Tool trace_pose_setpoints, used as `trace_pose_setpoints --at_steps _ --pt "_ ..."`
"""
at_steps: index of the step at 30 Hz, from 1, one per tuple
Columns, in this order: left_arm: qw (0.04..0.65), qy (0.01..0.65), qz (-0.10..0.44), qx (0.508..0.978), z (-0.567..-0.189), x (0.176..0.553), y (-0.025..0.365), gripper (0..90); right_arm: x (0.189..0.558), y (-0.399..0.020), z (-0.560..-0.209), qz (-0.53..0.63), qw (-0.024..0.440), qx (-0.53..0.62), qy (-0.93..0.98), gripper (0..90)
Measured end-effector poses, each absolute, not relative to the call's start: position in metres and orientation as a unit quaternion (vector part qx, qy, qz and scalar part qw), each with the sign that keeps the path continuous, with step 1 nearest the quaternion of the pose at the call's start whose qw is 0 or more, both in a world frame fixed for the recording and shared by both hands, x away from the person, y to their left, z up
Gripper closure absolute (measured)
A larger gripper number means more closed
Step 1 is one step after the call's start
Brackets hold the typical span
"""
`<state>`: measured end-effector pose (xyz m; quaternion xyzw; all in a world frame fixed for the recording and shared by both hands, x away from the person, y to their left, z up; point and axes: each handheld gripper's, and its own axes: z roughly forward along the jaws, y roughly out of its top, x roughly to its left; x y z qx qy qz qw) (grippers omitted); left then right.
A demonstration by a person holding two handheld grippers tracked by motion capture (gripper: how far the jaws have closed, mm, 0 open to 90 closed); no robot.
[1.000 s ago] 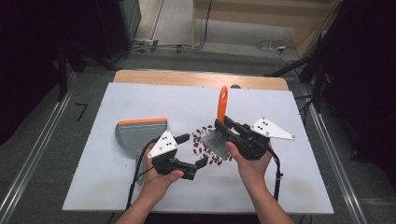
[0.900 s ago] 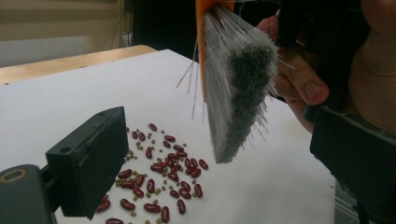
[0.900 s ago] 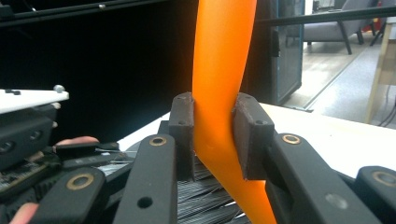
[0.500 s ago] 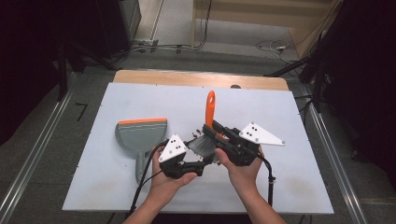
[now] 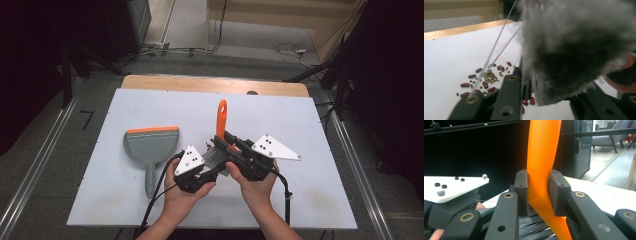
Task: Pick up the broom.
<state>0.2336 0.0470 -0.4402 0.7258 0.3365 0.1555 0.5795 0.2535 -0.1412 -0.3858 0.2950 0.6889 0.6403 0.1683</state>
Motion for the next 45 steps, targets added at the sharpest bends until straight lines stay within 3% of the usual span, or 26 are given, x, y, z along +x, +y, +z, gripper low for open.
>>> trace_pose_setpoints --at_steps 5,10,16,19,25,30,41,45 --pt "0.578 0.339 0.155 0.726 -0.44 0.234 0.048 82.4 0.253 -0.141 -0.386 0.64 0.171 0.297 0.688 69.6" --pt "0.566 0.337 0.148 0.738 -0.438 0.237 0.053 85.8 0.255 -0.138 -0.387 0.634 0.169 0.296 0.694 68.4" --pt "0.568 0.318 0.143 0.745 -0.431 0.241 0.069 86.4 0.265 -0.147 -0.383 0.641 0.137 0.275 0.704 47.9" --pt "0.571 0.297 0.128 0.755 -0.429 0.244 0.075 86.5 0.272 -0.153 -0.381 0.646 0.11 0.241 0.716 46.1" --pt "0.582 0.276 0.097 0.759 -0.431 0.25 0.091 86.4 0.28 -0.163 -0.381 0.643 0.105 0.207 0.73 45.3" --pt "0.589 0.254 0.077 0.763 -0.433 0.253 0.096 86.4 0.288 -0.169 -0.383 0.628 0.062 0.191 0.752 40.2" --pt "0.603 0.188 0.022 0.775 -0.435 0.254 0.1 86.4 0.295 -0.163 -0.398 0.612 -0.041 0.121 0.781 45.7" --pt "0.607 0.172 0.005 0.776 -0.435 0.253 0.098 86.4 0.295 -0.162 -0.403 0.613 -0.068 0.107 0.78 53.1"
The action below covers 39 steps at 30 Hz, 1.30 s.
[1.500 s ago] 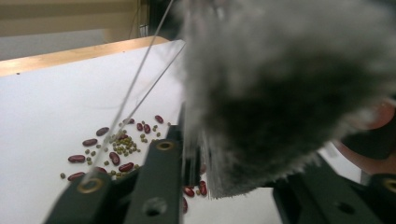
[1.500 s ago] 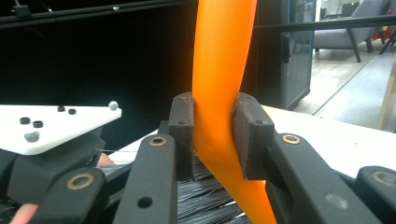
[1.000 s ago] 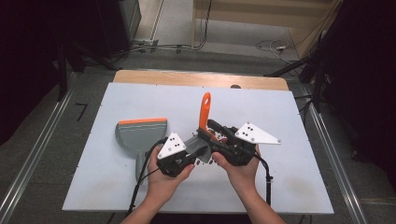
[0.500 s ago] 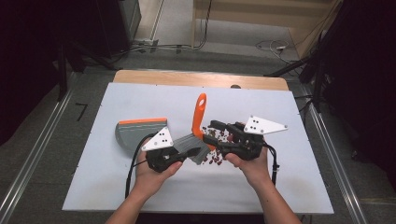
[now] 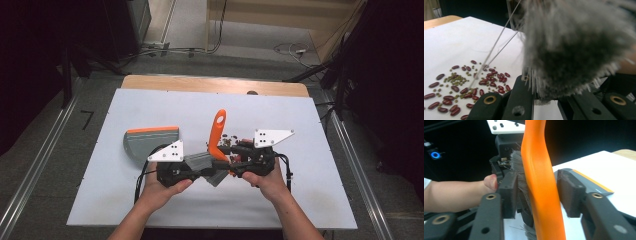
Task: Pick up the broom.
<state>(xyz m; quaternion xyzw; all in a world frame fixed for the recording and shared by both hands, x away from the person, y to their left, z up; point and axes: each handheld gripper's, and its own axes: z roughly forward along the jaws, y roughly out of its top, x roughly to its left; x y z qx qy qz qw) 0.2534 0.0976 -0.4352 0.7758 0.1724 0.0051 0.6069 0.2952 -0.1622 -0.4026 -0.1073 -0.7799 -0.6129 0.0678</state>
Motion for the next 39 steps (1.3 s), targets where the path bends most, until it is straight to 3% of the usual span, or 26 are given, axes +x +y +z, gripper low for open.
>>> trace_pose_setpoints --at_steps 8,17,23,34,39 --pt "0.614 0.157 -0.021 0.774 -0.436 0.255 0.097 86.3 0.296 -0.16 -0.409 -0.619 0.086 -0.091 -0.775 66.7" --pt "0.614 0.168 -0.019 0.771 -0.44 0.255 0.098 80.6 0.289 -0.159 -0.408 -0.612 0.053 -0.098 -0.783 68.2" --pt "0.611 0.191 0.007 0.768 -0.44 0.253 0.103 68.2 0.287 -0.157 -0.407 -0.604 0.033 -0.11 -0.788 68.4" --pt "0.607 0.241 0.038 0.756 -0.442 0.253 0.117 34.1 0.291 -0.167 -0.403 -0.603 0.0 -0.149 -0.784 68.5" --pt "0.607 0.255 0.05 0.751 -0.442 0.252 0.123 25.4 0.295 -0.174 -0.402 -0.6 -0.017 -0.175 -0.781 68.6"
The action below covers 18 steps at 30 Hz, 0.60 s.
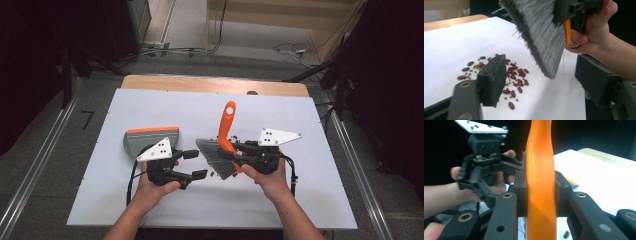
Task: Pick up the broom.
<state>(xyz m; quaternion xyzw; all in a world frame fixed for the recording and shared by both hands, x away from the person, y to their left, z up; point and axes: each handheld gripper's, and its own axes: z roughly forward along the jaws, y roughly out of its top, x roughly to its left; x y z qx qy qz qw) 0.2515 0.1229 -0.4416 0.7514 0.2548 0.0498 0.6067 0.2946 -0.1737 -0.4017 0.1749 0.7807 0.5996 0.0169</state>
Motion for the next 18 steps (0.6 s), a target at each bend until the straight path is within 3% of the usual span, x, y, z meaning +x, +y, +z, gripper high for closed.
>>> trace_pose_setpoints --at_steps 7,18 --pt "0.599 0.283 0.073 0.746 -0.442 0.25 0.135 9.3 0.3 -0.184 -0.4 0.589 0.045 0.217 0.777 68.5" --pt "0.602 0.312 0.101 0.728 -0.442 0.249 0.16 0.4 0.313 -0.204 -0.401 0.563 0.09 0.277 0.773 68.6"
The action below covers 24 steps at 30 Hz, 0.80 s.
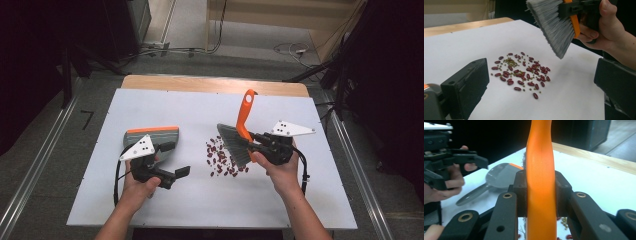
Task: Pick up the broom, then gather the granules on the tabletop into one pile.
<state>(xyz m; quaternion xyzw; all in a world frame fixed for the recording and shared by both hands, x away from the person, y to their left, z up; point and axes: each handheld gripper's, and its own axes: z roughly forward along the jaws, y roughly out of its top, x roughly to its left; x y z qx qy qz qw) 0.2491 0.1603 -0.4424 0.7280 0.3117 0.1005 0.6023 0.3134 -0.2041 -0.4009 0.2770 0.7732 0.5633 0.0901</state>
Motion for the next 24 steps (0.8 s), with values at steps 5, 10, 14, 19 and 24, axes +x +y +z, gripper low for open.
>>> trace_pose_setpoints --at_steps 5,10,14,19,24 --pt "0.603 0.319 0.11 0.723 -0.442 0.248 0.171 0.0 0.319 -0.214 -0.402 0.557 0.101 0.3 0.768 68.6" --pt "0.598 0.325 0.123 0.722 -0.443 0.245 0.18 0.0 0.325 -0.222 -0.403 0.545 0.115 0.323 0.765 68.6" --pt "0.591 0.335 0.137 0.721 -0.444 0.241 0.191 0.0 0.331 -0.227 -0.402 0.518 0.139 0.34 0.772 68.6" --pt "0.586 0.35 0.155 0.715 -0.448 0.232 0.205 0.0 0.343 -0.236 -0.4 0.489 0.16 0.361 0.778 68.6" --pt "0.568 0.36 0.167 0.721 -0.455 0.224 0.214 0.0 0.362 -0.237 -0.399 0.442 0.177 0.376 0.795 68.6"
